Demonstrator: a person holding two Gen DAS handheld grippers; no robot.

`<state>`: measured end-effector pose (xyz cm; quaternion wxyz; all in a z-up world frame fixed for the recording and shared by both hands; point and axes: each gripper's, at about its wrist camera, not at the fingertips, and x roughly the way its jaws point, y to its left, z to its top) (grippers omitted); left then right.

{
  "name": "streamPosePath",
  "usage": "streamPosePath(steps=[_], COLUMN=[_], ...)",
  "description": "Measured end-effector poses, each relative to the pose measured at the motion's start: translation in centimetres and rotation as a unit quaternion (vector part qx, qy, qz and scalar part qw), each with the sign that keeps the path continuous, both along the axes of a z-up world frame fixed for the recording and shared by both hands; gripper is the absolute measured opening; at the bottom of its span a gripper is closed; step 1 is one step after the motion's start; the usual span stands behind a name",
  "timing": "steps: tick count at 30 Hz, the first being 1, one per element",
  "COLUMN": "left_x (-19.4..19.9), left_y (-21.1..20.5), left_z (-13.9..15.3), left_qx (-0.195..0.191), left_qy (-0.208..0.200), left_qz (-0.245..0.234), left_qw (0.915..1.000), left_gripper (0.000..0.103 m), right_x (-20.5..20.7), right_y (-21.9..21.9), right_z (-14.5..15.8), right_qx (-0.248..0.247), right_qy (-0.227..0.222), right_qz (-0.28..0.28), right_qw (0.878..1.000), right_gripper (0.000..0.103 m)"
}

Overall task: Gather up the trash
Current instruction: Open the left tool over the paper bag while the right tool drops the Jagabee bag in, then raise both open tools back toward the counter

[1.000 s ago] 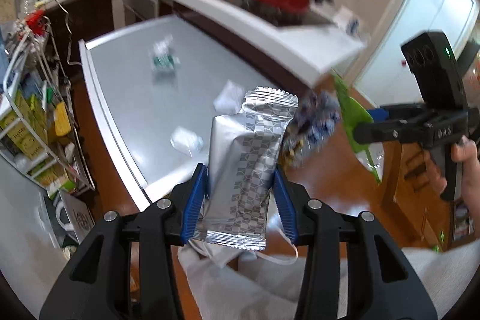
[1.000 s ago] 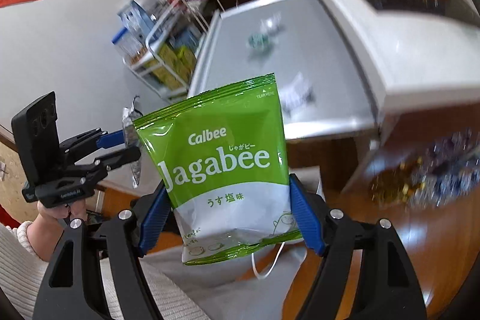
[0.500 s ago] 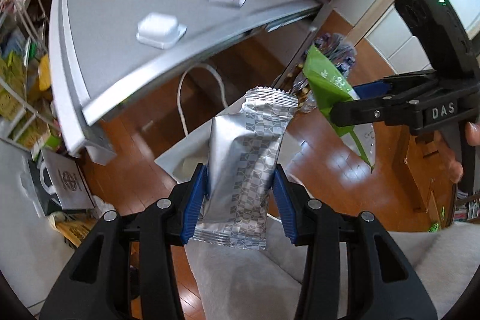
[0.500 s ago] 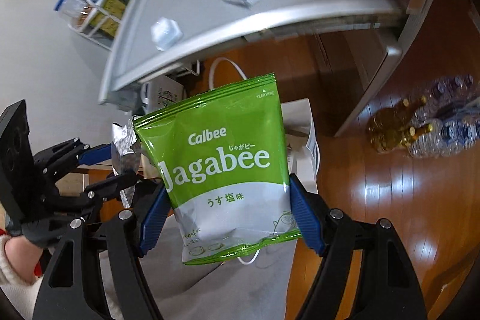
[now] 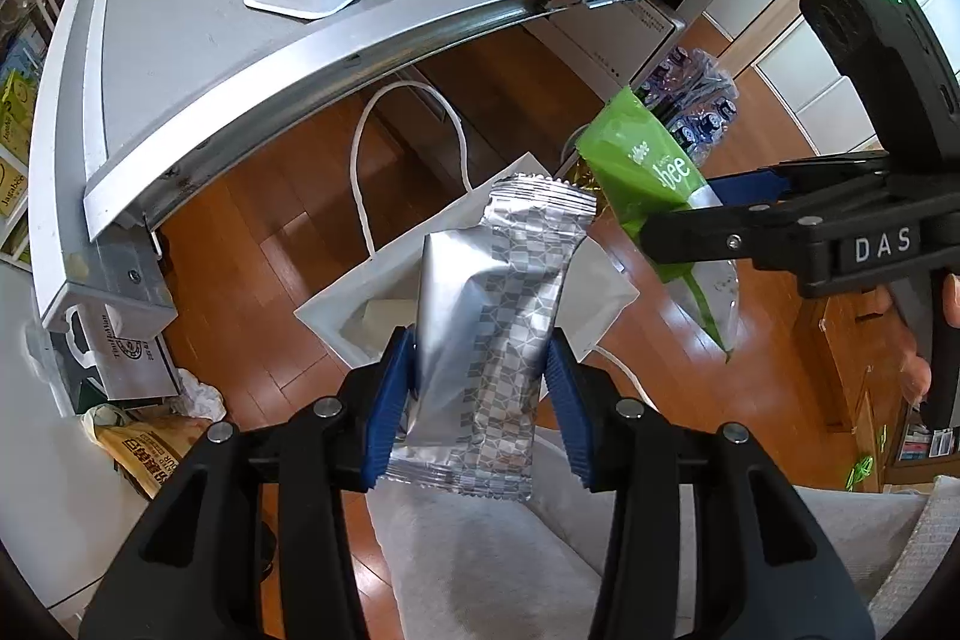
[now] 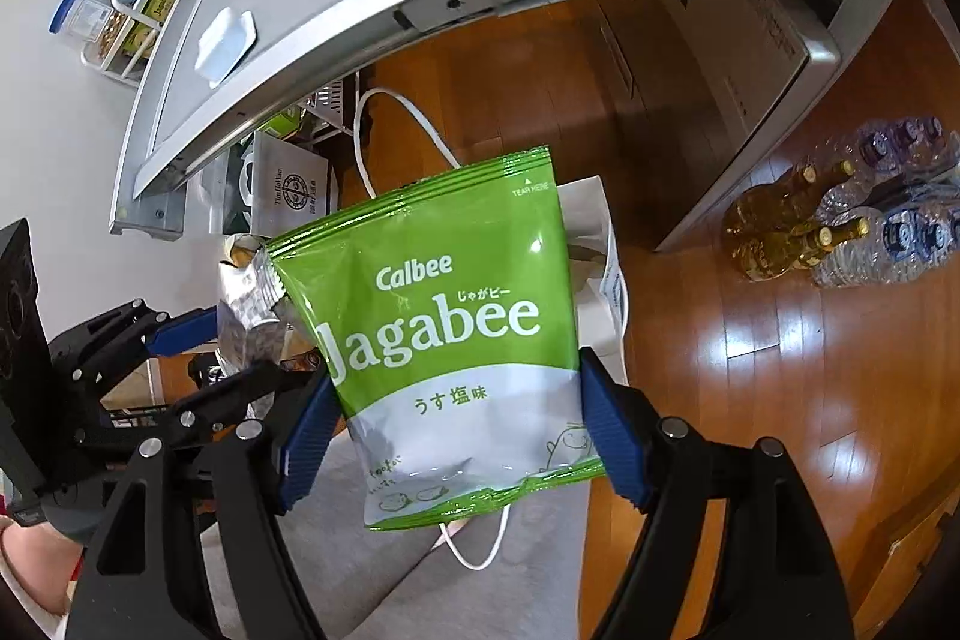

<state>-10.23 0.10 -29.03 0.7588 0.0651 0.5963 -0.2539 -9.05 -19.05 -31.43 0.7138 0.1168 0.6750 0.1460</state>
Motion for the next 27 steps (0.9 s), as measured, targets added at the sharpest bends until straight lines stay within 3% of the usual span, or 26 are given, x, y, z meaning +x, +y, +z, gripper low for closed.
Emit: streamPosePath(steps=[3,9,19,27], left_x=[0.2,0.9,0.8,-0.7], left_y=[0.0,-0.1,0.9,2.3], left_z=[0.0,0.3,1.9,5.4], left_qx=[0.002,-0.004,0.006,0.017], left_qy=[0.001,-0.001,-0.015,-0.06], left_qz=[0.001,0.009,0.013,0.025], left_qw=[1.0,0.9999,0.9998,0.9977], left_gripper=[0.049,0.076,0.076,0.079], right_x=[0.1,0.4,-0.2,-0.5], right_y=[0.0,-0.2,-1.2,-0.8], right_z=[-0.4,-0.2,3.2,10.5], right_qx=[-0.001,0.006,-0.017,-0.094], right_qy=[0.005,0.006,-0.032,-0.153], right_qz=[0.002,-0.009,-0.001,0.037], right_qw=[1.0,1.0,0.999,0.983], right_gripper=[0.076,0.084,0.084,0.088])
